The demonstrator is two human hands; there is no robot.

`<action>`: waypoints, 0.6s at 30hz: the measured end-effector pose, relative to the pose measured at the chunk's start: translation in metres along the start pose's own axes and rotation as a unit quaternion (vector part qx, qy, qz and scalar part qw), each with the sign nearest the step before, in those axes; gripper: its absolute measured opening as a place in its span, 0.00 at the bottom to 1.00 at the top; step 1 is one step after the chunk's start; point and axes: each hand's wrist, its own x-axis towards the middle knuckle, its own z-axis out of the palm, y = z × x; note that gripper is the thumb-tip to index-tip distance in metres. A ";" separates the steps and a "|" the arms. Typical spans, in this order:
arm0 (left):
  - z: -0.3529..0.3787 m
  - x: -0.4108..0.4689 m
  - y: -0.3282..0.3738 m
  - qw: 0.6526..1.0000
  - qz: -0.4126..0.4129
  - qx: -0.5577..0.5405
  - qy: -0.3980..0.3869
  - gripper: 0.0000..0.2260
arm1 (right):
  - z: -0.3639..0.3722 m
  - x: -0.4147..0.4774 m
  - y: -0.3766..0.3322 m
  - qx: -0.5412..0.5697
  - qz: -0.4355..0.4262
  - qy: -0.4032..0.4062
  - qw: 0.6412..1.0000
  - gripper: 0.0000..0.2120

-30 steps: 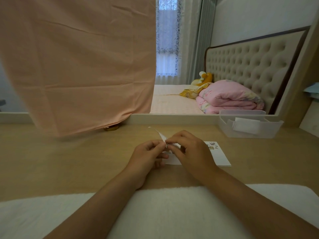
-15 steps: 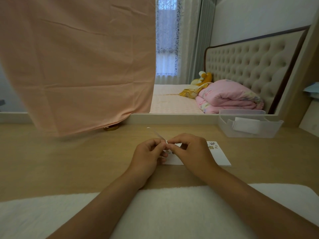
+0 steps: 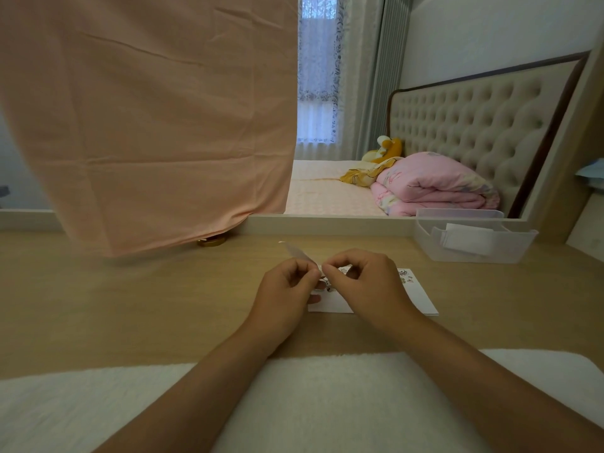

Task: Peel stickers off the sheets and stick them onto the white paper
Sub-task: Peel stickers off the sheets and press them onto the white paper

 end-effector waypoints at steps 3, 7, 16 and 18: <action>0.001 -0.001 0.001 0.999 -0.030 -0.041 -0.013 0.08 | 0.000 -0.001 0.000 -0.031 -0.052 0.002 0.998 0.05; 0.002 0.000 0.003 0.993 -0.079 -0.093 -0.009 0.10 | 0.000 -0.002 0.002 -0.104 -0.165 0.004 0.981 0.05; 0.000 0.000 0.000 0.999 -0.028 0.005 0.033 0.05 | 0.006 -0.001 -0.002 -0.019 -0.033 0.008 0.999 0.06; -0.001 0.001 -0.001 0.999 -0.014 0.032 0.038 0.05 | 0.007 0.000 -0.002 0.033 0.029 -0.015 0.999 0.07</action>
